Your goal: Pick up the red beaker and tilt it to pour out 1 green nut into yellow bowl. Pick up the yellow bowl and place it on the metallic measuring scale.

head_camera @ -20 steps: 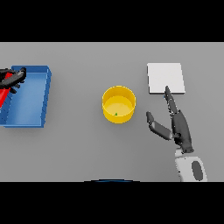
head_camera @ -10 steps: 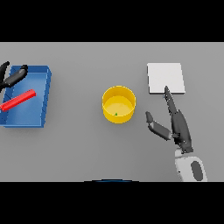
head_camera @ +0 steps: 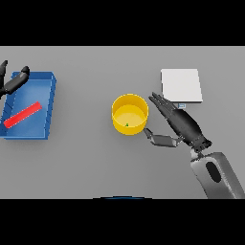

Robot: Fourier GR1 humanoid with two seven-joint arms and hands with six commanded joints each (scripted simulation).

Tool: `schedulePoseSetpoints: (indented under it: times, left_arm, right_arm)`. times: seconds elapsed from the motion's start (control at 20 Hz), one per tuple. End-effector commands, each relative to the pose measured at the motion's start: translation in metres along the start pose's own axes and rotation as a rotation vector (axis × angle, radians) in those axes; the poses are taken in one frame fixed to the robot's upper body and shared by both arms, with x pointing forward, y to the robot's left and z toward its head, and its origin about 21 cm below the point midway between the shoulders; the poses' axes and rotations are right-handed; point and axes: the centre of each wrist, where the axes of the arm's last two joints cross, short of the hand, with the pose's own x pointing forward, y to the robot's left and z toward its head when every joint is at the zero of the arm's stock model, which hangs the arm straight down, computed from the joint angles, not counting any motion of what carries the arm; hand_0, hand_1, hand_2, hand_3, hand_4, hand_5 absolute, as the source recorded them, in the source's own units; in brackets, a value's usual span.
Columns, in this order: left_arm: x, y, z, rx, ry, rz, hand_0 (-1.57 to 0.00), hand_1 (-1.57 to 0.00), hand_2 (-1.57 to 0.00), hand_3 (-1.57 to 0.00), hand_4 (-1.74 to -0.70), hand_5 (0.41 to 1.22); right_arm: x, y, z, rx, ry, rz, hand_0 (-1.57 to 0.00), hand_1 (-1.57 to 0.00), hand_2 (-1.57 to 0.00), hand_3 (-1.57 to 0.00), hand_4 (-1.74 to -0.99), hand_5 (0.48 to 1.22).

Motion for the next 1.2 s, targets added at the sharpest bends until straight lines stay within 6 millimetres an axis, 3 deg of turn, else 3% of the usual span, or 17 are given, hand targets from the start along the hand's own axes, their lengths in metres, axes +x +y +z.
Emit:
schedulePoseSetpoints:
  times: [0.0, 0.2, 0.4, 0.7, 1.15]
  left_arm:
    - [-0.001, -0.001, 0.001, -0.002, -0.003, -0.001, -0.01, -0.01, -0.01, 0.00, -0.72, 0.664]
    - [-0.003, -0.002, 0.000, -0.011, 0.000, -0.003, 0.00, 0.00, 0.00, 0.00, -0.71, 0.672]
    - [-0.005, -0.003, 0.001, -0.021, -0.002, 0.010, 0.00, 0.00, 0.00, 0.00, -0.72, 0.682]
    - [-0.005, 0.002, 0.002, -0.025, -0.009, 0.023, 0.00, 0.00, 0.00, 0.00, -0.72, 0.687]
    - [-0.010, 0.003, 0.002, -0.024, -0.009, 0.025, 0.00, 0.00, 0.00, 0.00, -0.72, 0.686]
  right_arm:
    - [0.004, -0.003, -0.007, 0.055, -0.036, 0.075, 0.00, 0.00, 0.00, 0.00, -1.220, 0.701]
    - [0.017, -0.006, -0.035, 0.246, -0.158, 0.356, 0.00, 0.00, 0.00, 0.00, -1.228, 0.703]
    - [0.018, -0.004, -0.055, 0.407, -0.211, 0.498, 0.00, 0.00, 0.00, 0.00, -1.211, 0.704]
    - [0.023, 0.008, -0.087, 0.571, -0.193, 0.637, 0.00, 0.00, 0.00, 0.00, -1.224, 0.703]
    - [0.022, 0.020, -0.109, 0.718, -0.154, 0.733, 0.00, 0.00, 0.00, 0.00, -1.281, 0.740]
